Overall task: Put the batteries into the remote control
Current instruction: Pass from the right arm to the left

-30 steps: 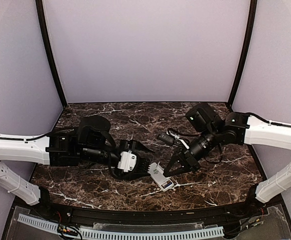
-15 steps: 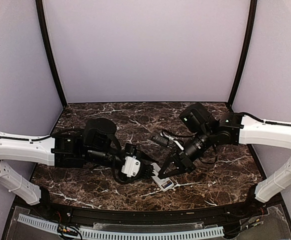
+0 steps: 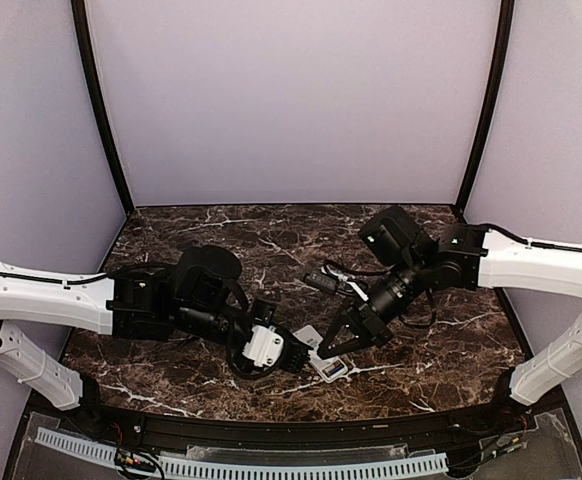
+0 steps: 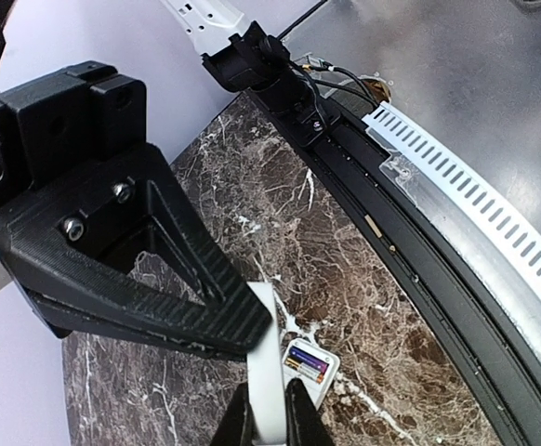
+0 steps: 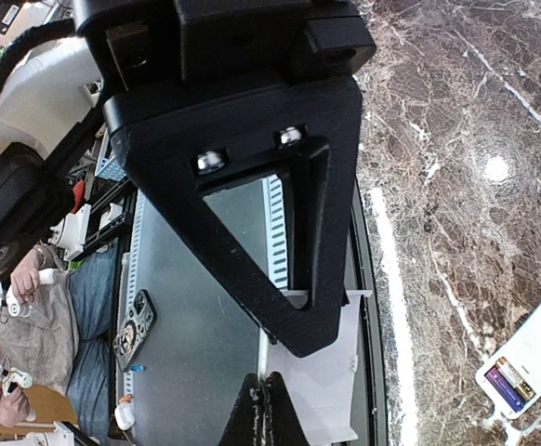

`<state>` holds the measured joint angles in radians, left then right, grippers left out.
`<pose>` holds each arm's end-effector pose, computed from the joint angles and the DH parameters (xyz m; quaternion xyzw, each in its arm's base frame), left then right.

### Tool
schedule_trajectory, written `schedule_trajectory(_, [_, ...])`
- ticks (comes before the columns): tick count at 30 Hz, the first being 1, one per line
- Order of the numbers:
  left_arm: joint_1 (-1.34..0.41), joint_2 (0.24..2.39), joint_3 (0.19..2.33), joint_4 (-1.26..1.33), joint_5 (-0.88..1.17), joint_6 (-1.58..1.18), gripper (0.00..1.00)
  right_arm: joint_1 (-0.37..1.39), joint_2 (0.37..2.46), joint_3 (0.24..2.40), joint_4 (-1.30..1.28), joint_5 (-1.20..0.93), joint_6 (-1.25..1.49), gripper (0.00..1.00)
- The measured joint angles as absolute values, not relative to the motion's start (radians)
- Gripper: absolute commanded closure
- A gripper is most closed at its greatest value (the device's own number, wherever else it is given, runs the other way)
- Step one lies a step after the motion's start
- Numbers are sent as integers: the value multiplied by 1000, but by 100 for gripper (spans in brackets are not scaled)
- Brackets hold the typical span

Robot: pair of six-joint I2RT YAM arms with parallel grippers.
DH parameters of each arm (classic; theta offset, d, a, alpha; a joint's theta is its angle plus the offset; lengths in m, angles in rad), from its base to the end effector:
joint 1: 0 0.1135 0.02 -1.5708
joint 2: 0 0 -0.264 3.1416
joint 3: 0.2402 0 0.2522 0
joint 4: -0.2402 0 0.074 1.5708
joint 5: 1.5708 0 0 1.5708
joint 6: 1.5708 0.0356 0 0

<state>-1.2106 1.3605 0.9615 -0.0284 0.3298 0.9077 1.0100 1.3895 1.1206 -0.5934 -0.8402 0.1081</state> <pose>0.0991 -0.2960 0.2872 0.7668 0.3287 -0.2170 0.5068 0.1308 0.2581 0.2917 -0.5005 0.7091 0.4923 0.0656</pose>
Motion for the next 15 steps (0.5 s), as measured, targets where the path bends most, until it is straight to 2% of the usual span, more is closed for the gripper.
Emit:
schedule_trajectory(4, [-1211,1361,962,-24,315,871,100,1011,1386,1134,-608,-803,98,74])
schedule_trajectory(6, [-1211,1361,965,-21,295,825,100,1015,1373,1140,-613,-750,90,64])
schedule_trajectory(11, [-1211,1365,1007,-49,228,656,100,1017,1253,1136,-621,-576,51,51])
schedule_trajectory(15, [-1209,1369,1048,-70,213,506,100,1017,1085,1063,-515,-517,-36,46])
